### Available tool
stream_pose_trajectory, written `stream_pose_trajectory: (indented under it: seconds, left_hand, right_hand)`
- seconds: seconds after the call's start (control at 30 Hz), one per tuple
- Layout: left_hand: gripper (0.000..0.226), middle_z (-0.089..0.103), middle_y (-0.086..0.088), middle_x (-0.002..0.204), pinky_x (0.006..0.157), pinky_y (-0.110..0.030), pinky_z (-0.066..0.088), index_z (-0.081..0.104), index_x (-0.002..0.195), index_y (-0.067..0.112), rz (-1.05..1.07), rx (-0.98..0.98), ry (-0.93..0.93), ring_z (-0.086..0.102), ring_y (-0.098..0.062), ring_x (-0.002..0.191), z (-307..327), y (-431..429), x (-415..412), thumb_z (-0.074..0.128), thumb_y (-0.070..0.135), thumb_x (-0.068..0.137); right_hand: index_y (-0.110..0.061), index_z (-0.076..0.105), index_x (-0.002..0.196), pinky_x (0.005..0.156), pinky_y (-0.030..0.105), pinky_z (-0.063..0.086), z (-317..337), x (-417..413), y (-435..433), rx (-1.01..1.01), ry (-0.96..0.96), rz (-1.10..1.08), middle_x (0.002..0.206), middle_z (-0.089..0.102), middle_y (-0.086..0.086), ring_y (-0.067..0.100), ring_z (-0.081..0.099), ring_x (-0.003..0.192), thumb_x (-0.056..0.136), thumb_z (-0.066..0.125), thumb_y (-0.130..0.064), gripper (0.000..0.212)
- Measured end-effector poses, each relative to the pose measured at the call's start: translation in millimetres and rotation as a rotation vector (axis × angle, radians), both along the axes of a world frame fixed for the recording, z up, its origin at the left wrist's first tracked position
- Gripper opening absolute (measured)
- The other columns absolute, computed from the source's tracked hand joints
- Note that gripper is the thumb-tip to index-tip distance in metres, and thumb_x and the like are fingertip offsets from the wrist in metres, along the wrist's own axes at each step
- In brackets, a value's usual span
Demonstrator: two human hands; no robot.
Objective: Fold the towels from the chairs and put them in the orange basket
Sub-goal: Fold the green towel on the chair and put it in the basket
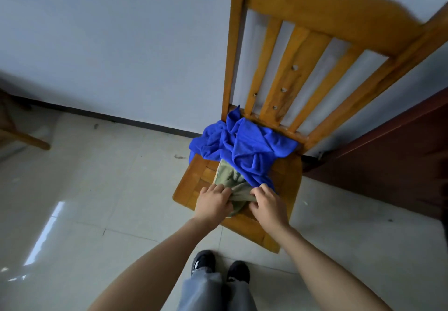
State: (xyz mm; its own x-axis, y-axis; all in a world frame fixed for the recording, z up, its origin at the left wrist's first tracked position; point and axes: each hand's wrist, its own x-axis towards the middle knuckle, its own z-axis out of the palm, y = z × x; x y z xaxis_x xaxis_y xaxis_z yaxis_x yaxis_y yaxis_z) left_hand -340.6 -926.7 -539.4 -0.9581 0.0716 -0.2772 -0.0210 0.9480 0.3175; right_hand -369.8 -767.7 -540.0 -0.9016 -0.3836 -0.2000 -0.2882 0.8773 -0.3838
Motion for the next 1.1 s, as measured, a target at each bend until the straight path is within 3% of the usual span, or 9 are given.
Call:
stream_pose_trajectory:
  seconds: [0.1, 0.2, 0.37, 0.57, 0.83, 0.97, 1.1]
  left_hand:
    - [0.027, 0.059, -0.007, 0.100, 0.077, -0.029, 0.038, 0.063, 0.108, 0.013, 0.080, 0.112, -0.023, 0.056, -0.026, 0.094, 58, -4, -14, 0.052, 0.020, 0.084]
    - [0.024, 0.055, -0.008, 0.100, 0.075, -0.034, 0.044, 0.061, 0.107, 0.010, 0.186, 0.229, 0.019, 0.055, -0.028, 0.089, 105, -7, -29, 0.051, 0.018, 0.086]
    - [0.019, 0.046, 0.000, 0.088, 0.071, -0.039, 0.047, 0.062, 0.100, 0.010, 0.214, 0.325, 0.098, 0.048, -0.019, 0.077, 162, -13, -39, 0.051, 0.015, 0.085]
    - [0.023, 0.056, -0.009, 0.099, 0.076, -0.035, 0.047, 0.064, 0.104, 0.009, 0.205, 0.358, 0.267, 0.055, -0.025, 0.090, 236, -18, -52, 0.048, 0.014, 0.088]
    - [0.032, 0.056, -0.008, 0.106, 0.073, -0.031, 0.041, 0.058, 0.118, 0.017, 0.194, 0.325, 0.548, 0.057, -0.027, 0.094, 329, -27, -61, 0.052, 0.017, 0.086]
    - [0.046, 0.054, -0.005, 0.116, 0.082, -0.031, 0.038, 0.040, 0.132, 0.024, 0.110, 0.089, 0.520, 0.054, -0.027, 0.102, 342, -30, -52, 0.049, 0.025, 0.088]
    - [0.044, 0.060, -0.003, 0.117, 0.090, -0.033, 0.039, 0.040, 0.130, 0.023, 0.202, 0.148, 0.424, 0.055, -0.023, 0.106, 339, -45, -40, 0.046, 0.014, 0.087]
  right_hand:
    - [-0.008, 0.061, 0.102, 0.071, 0.031, 0.042, 57, -16, -2, -0.010, -0.030, 0.000, 0.105, 0.061, 0.009, 0.030, 0.060, 0.096, 0.083, 0.062, -0.016, 0.021]
    - [-0.011, 0.058, 0.108, 0.073, 0.029, 0.038, 112, -37, -5, -0.045, -0.035, -0.020, 0.113, 0.061, 0.003, 0.025, 0.058, 0.104, 0.087, 0.056, -0.019, 0.022]
    - [-0.010, 0.058, 0.106, 0.067, 0.027, 0.035, 186, -54, -8, -0.068, -0.023, 0.026, 0.107, 0.063, 0.003, 0.022, 0.058, 0.097, 0.090, 0.053, -0.017, 0.018]
    - [-0.013, 0.057, 0.097, 0.050, 0.016, 0.029, 267, -65, -12, -0.132, 0.061, 0.059, 0.079, 0.049, -0.007, 0.014, 0.049, 0.074, 0.092, 0.051, -0.016, 0.009]
    - [-0.011, 0.059, 0.096, 0.065, 0.033, 0.042, 373, -81, -27, -0.253, 0.268, 0.083, 0.091, 0.063, 0.007, 0.023, 0.056, 0.079, 0.087, 0.053, -0.008, 0.011]
    - [-0.009, 0.060, 0.099, 0.070, 0.033, 0.043, 408, -89, -31, -0.348, 0.338, 0.042, 0.087, 0.058, 0.003, 0.022, 0.054, 0.080, 0.086, 0.053, -0.007, 0.014]
    - [-0.009, 0.060, 0.094, 0.072, 0.035, 0.044, 432, -98, -30, -0.399, 0.396, 0.001, 0.085, 0.057, 0.002, 0.019, 0.052, 0.080, 0.086, 0.054, -0.009, 0.010]
